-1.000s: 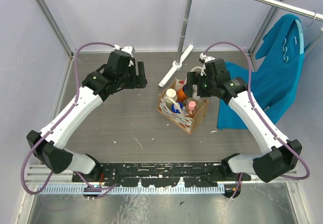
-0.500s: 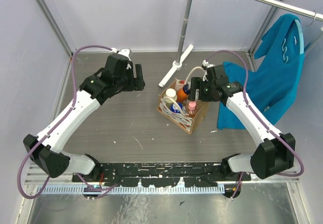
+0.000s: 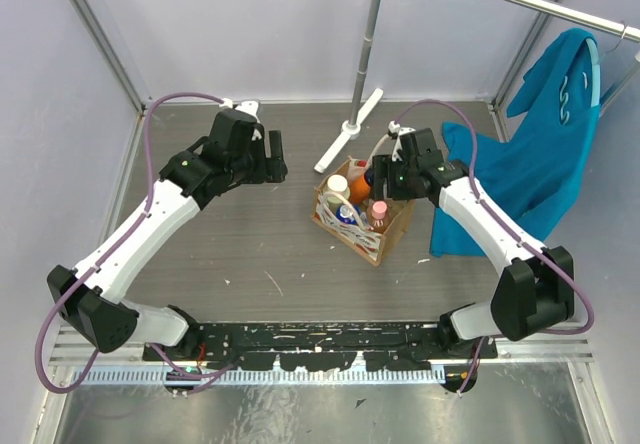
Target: Take the personal care products out of the canvas bag
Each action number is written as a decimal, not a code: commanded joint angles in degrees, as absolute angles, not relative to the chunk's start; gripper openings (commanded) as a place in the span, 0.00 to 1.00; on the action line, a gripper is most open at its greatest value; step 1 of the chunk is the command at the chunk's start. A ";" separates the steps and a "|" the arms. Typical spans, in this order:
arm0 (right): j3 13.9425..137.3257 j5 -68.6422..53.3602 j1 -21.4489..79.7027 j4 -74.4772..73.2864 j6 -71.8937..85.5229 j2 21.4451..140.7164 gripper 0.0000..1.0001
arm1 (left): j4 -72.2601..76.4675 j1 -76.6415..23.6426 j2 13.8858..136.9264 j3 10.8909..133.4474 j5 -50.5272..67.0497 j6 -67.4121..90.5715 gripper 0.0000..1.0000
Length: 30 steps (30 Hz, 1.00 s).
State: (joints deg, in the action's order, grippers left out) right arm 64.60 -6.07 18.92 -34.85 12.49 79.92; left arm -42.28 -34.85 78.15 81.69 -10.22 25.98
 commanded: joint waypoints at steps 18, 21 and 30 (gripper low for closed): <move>73.83 8.36 26.42 -45.51 3.74 84.18 0.34 | -42.17 -34.63 77.46 81.12 -9.61 26.65 0.83; 78.24 7.96 26.41 -46.50 3.26 83.81 0.29 | -42.28 -34.63 77.11 80.80 -9.92 26.59 0.83; 93.18 7.15 26.35 -51.31 3.86 84.64 0.27 | -42.06 -34.63 76.16 80.01 -10.02 26.72 0.83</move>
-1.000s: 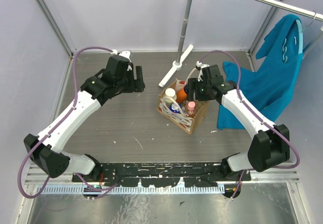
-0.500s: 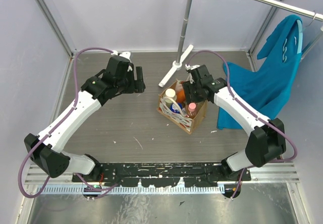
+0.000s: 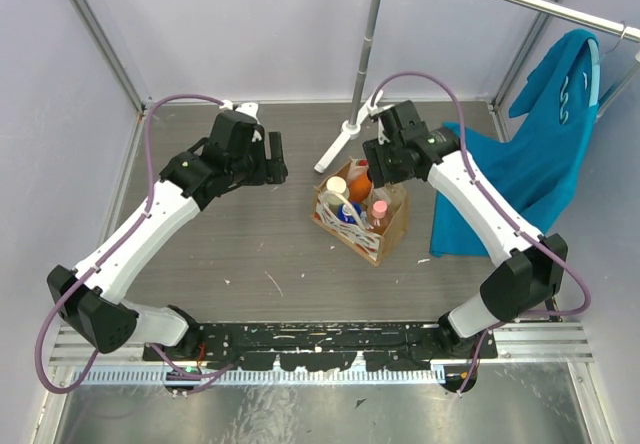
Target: Take the personal care products out of the canvas bag
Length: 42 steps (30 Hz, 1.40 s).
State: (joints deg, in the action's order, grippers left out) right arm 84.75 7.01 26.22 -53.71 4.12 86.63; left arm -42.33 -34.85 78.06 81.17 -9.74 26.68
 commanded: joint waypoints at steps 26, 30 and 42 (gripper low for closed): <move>127.14 7.98 38.97 -60.36 -0.18 90.77 0.21 | -42.05 -34.55 73.59 79.35 -13.06 25.79 0.84; 127.28 5.35 43.65 -58.94 -0.31 89.83 0.21 | -42.47 -34.54 73.21 79.41 -14.81 25.58 0.84; 115.38 -1.21 50.45 -51.56 3.55 89.56 0.20 | -48.37 -31.86 65.52 81.46 -30.92 28.96 0.84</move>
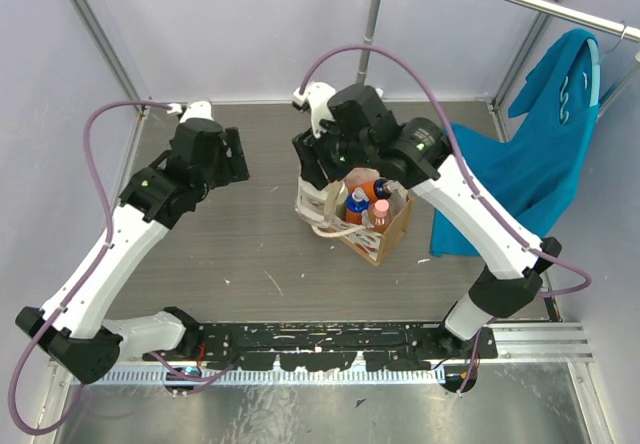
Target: Take the personal care products out of the canvas bag
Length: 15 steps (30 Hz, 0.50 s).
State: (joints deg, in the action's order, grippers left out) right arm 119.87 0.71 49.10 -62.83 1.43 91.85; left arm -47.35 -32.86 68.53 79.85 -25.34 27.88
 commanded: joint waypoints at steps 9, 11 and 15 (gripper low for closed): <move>102.81 -2.80 54.91 -44.77 6.85 90.55 0.20 | -45.70 -31.31 62.55 79.10 -30.15 27.87 0.87; 100.60 -2.54 56.01 -43.65 7.44 90.98 0.20 | -45.70 -31.33 62.78 78.97 -29.53 27.86 0.87; 96.39 2.08 58.26 -42.27 9.15 92.20 0.20 | -45.25 -31.20 62.83 78.62 -28.63 27.93 0.87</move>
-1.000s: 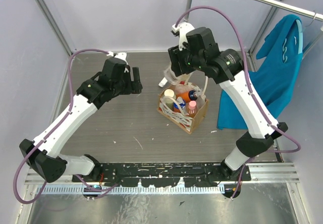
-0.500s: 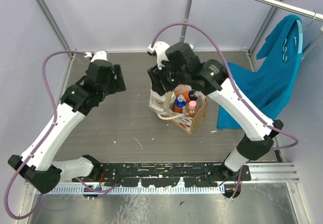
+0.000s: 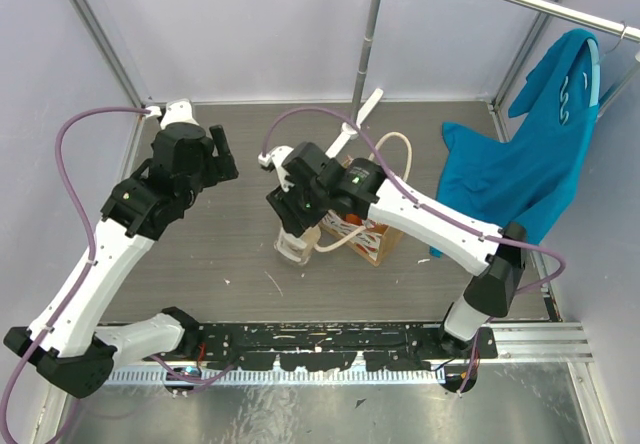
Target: Take the personal care products out of the canvas bag
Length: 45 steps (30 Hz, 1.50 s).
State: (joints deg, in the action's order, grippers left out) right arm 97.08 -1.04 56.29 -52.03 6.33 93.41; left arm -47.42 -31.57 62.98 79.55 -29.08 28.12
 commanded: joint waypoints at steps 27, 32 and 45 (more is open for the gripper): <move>92.94 20.06 58.31 -44.39 12.97 81.04 0.94 | -36.08 -30.81 66.47 76.76 -10.82 26.05 0.86; 91.13 21.08 47.37 -43.99 14.35 77.22 0.92 | -37.31 -35.48 77.11 84.85 -3.69 21.93 0.79; 81.43 19.72 34.95 -40.08 14.85 71.34 0.91 | -37.53 -43.23 93.92 96.05 9.15 16.18 0.73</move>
State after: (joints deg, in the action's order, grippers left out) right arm 82.52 18.50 36.05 -43.86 13.85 76.03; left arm -38.63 -42.59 91.31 93.58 2.20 17.82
